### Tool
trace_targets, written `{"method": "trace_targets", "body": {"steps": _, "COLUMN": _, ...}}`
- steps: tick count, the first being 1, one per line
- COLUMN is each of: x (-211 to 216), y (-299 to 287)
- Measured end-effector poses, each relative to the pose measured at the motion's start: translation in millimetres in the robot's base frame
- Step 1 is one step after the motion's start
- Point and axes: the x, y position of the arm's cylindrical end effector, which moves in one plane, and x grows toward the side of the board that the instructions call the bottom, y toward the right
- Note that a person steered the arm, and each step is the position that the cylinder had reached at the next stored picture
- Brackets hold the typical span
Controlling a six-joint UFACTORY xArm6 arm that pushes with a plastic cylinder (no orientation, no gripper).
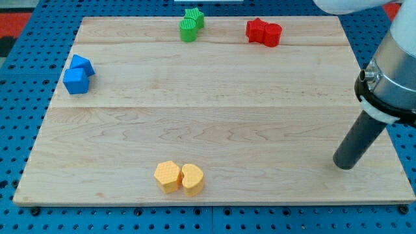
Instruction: Keep your arm horizontally right to yellow blocks
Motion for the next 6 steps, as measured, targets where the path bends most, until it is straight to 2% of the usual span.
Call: {"method": "trace_targets", "body": {"steps": 6, "x": 3, "y": 11}}
